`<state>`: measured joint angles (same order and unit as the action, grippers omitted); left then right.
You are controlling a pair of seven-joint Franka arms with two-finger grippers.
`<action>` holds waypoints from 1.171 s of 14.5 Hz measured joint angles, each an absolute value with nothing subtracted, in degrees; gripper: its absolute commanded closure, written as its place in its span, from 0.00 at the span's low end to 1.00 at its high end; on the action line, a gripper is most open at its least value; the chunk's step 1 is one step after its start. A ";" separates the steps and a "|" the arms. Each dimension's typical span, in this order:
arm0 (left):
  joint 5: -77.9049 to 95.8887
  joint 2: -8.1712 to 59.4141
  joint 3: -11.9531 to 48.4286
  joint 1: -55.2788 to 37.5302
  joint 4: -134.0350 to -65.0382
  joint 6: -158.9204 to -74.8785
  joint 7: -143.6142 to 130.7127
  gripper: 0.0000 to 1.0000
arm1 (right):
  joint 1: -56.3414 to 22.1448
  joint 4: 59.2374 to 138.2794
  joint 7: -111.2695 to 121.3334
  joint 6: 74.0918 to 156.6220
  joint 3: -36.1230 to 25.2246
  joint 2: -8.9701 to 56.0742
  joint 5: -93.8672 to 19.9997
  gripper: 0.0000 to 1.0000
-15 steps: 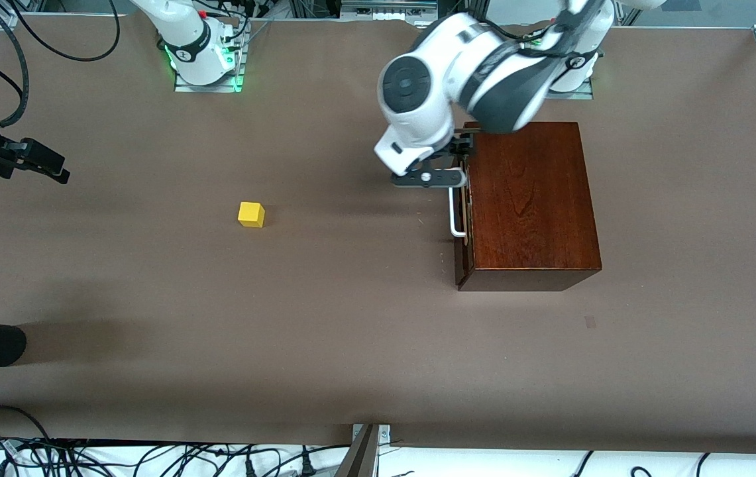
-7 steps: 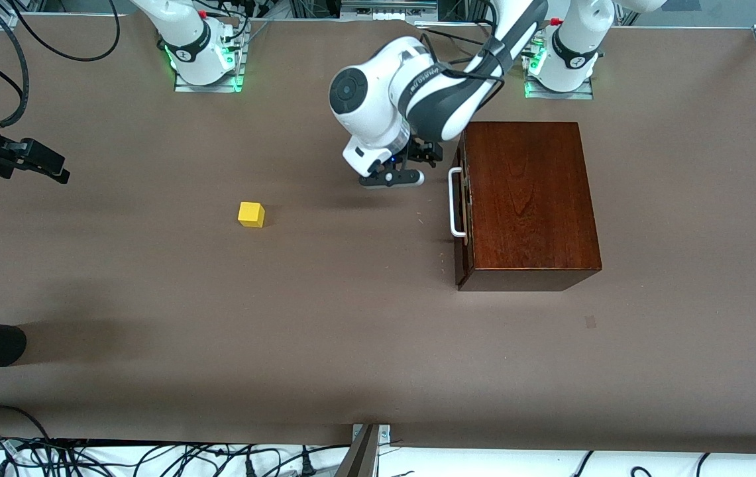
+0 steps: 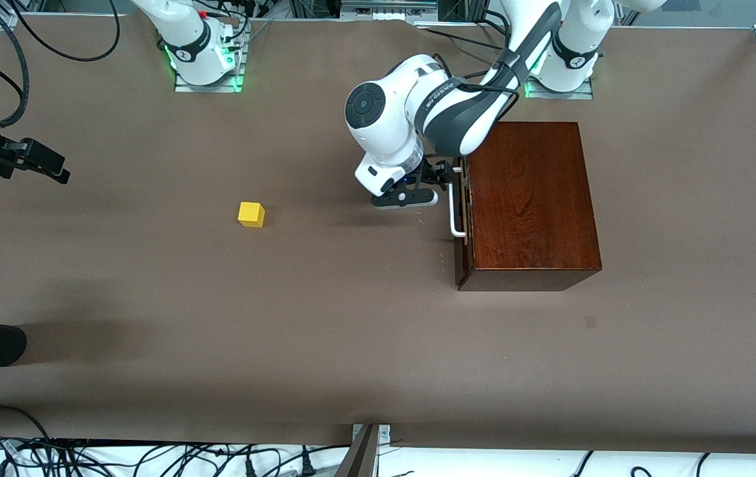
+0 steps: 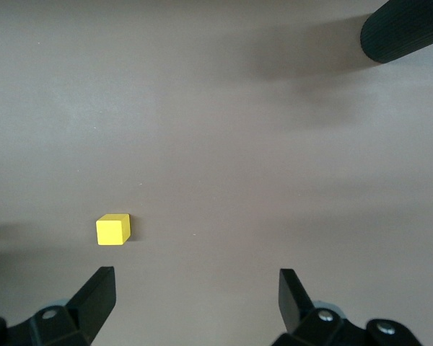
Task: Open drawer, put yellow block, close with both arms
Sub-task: 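Close the left gripper on the white drawer handle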
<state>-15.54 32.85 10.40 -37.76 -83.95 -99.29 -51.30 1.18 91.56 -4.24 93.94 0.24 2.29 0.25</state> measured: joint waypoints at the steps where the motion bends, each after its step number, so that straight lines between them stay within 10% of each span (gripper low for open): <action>1: -15.62 32.99 10.44 -37.78 -84.19 -99.91 -51.30 0.00 | 1.18 91.56 -4.24 93.94 0.24 2.29 0.25 0.00; 17: -17.81 34.84 10.65 -34.07 -86.28 -103.44 -48.93 0.00 | 1.18 91.56 -4.24 93.94 0.24 2.30 0.25 0.00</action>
